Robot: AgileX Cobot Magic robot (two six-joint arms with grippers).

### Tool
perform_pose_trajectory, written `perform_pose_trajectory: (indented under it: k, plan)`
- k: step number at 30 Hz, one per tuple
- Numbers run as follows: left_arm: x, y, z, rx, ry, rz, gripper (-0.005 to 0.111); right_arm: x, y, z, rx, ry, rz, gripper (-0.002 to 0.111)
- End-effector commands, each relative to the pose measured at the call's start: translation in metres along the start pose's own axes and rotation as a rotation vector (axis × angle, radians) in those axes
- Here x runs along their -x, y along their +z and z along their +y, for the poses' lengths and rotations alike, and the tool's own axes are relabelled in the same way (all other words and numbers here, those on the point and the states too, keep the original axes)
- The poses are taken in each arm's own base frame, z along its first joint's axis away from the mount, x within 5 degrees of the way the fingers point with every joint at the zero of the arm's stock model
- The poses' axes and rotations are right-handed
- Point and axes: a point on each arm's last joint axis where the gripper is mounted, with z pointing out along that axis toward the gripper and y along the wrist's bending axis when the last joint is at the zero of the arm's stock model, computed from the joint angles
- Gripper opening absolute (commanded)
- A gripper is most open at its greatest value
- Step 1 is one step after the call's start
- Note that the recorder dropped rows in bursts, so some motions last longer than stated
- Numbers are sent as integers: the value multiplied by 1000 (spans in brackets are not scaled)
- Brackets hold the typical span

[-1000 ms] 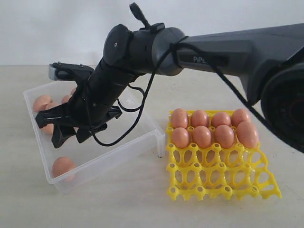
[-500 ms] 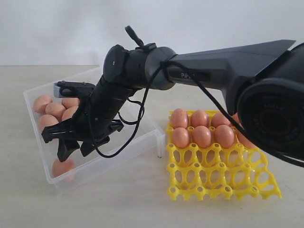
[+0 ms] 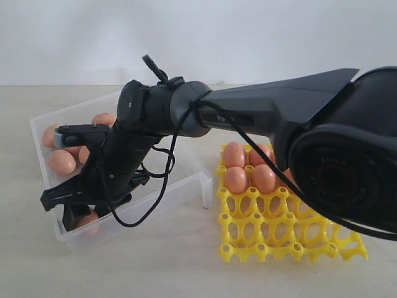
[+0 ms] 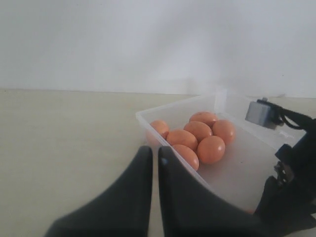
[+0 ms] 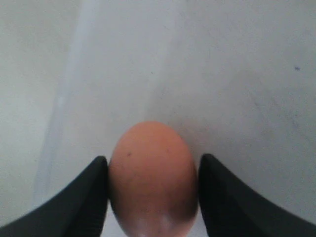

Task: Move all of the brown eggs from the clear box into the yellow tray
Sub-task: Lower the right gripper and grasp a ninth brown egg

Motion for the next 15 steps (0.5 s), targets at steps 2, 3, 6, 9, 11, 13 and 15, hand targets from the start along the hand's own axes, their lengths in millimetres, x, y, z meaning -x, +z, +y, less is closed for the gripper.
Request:
perform_pose_trajectory:
  k: [2,3,6,9,11,13,15]
  plan:
    - [-1,0,0,2,-1,-1,4,-9,16,-10,-15,9,66,48]
    - [-1,0,0,2,-1,-1,4,-8,17,-10,-18,10,58,46]
    - [-1,0,0,2,-1,-1,4,-6,17,-11,-23,9,39,28]
    - [-1,0,0,2,-1,-1,4,-3,15,-11,-31,9,4,0]
    - [-1,0,0,2,-1,-1,4,0,12,-9,-35,6,-17,0]
    - [-1,0,0,2,-1,-1,4,3,6,-6,-34,6,-39,0]
    - [-1,0,0,2,-1,-1,4,6,-1,-2,-33,23,-55,0]
